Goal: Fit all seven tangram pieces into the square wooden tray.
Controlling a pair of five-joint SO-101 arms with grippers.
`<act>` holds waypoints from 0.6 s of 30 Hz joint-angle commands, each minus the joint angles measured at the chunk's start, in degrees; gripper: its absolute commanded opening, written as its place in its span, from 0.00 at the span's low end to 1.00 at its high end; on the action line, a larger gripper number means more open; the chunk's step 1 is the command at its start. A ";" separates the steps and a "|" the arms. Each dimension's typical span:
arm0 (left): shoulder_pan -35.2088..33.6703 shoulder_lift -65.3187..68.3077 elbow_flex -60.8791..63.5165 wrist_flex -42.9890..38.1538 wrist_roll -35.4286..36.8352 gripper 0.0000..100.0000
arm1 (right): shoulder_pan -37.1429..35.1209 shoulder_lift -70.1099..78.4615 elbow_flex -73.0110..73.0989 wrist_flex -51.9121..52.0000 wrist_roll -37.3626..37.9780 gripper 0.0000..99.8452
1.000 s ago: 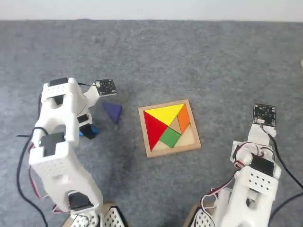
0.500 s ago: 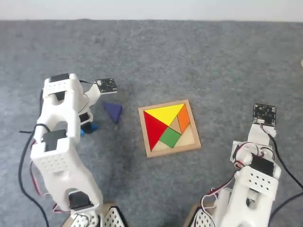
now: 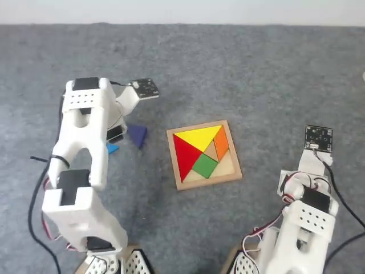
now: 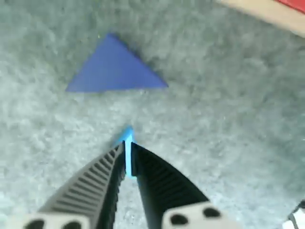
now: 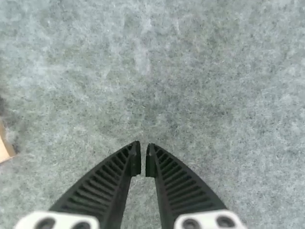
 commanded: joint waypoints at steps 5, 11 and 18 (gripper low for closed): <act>-10.11 3.78 -1.27 -8.09 -0.09 0.20 | -0.48 -0.13 -0.53 -1.10 0.62 0.03; -11.16 11.60 -1.63 -11.96 -3.96 0.20 | -0.48 -0.13 -0.53 -1.10 0.62 0.03; -10.11 13.98 -1.63 -15.56 -3.96 0.20 | -0.48 -0.13 -0.53 -1.10 0.62 0.03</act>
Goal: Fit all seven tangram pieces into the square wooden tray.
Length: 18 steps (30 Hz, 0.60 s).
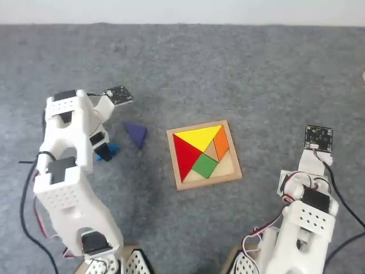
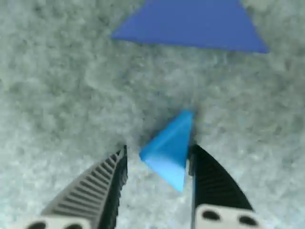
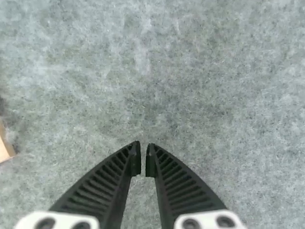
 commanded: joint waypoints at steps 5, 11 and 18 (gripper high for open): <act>0.26 0.35 -5.41 -3.25 -0.09 0.20 | -0.57 -0.13 -0.53 -1.10 0.62 0.03; 1.32 0.62 -7.60 -3.69 -0.53 0.26 | -0.57 -0.13 -0.53 -1.10 0.62 0.03; 2.64 0.70 -7.60 -3.69 -2.02 0.26 | -0.57 -0.13 -0.53 -1.10 0.62 0.03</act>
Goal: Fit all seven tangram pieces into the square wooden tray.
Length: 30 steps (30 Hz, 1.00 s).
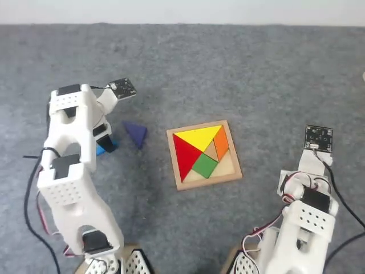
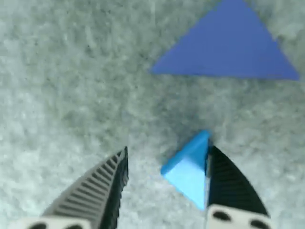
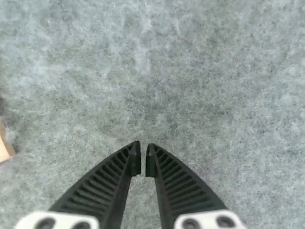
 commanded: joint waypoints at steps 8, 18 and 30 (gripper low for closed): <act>0.44 1.49 -1.54 0.18 -3.25 0.26 | -0.57 -0.13 -0.53 -1.10 0.62 0.03; -4.22 6.15 -4.88 2.73 -4.31 0.26 | -0.48 -0.13 -0.53 -1.10 0.62 0.03; -5.19 6.07 -4.79 7.12 -2.20 0.26 | -0.48 -0.13 -0.53 -1.10 0.62 0.03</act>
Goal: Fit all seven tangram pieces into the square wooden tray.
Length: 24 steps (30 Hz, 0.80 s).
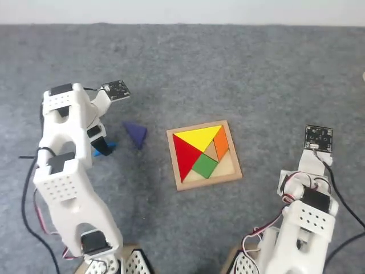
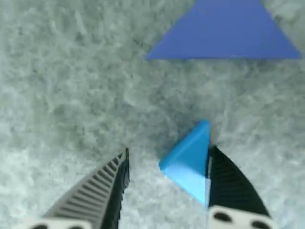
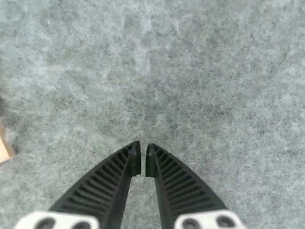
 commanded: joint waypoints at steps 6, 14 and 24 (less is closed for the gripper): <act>-1.85 0.70 0.40 1.93 3.25 0.13 | -0.48 -0.13 -0.53 -1.10 0.62 0.03; -0.97 0.44 0.31 2.81 3.43 0.01 | -0.48 -0.13 -0.53 -1.10 0.62 0.03; 5.63 -12.75 0.13 11.25 8.09 0.01 | -0.48 -0.13 -0.53 -1.19 0.62 0.03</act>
